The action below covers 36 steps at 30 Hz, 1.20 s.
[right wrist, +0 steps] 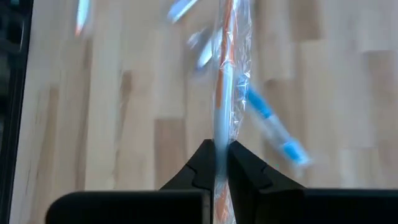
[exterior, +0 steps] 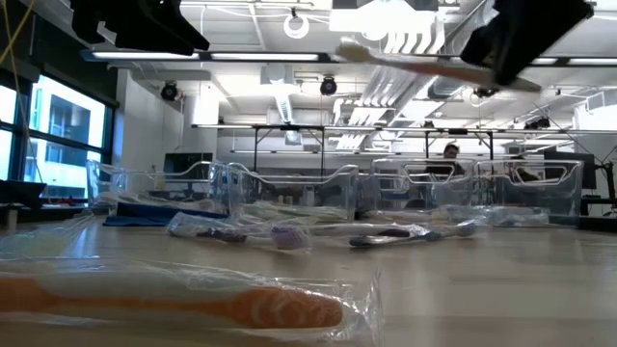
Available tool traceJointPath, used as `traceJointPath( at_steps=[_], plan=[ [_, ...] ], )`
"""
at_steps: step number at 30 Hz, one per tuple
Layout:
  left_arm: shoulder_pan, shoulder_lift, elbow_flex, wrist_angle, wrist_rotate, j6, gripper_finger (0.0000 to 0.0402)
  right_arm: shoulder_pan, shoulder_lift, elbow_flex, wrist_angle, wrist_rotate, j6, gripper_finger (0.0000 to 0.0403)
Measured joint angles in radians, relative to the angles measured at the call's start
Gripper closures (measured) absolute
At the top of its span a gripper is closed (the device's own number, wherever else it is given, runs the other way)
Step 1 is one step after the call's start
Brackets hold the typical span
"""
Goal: Pick & Place Toothbrushes
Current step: Put the orange toothbrush into the middle right transparent bin
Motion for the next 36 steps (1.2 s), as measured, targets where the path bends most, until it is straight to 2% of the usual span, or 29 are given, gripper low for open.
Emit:
traceJointPath(
  at_steps=[10, 26, 31, 36],
  plan=[
    [0.0, 0.0, 0.0, 0.0, 0.0, 0.0, 0.016, -0.117, -0.136, 0.001, 0.008, 0.189, 0.023, 0.0389],
    [0.0, 0.0, 0.0, 0.0, -0.007, 0.008, 0.016, -0.397, -0.153, 0.003, 0.196, 0.464, 0.016, 0.0389],
    [0.0, 0.0, 0.0, 0.0, -0.007, 0.008, 0.016, -0.503, -0.136, 0.003, 0.215, 0.488, 0.038, 0.0389],
    [0.0, 0.0, 0.0, 0.0, -0.007, 0.008, 0.016, -0.597, -0.067, 0.003, 0.216, 0.485, 0.103, 0.0389]
  ],
)
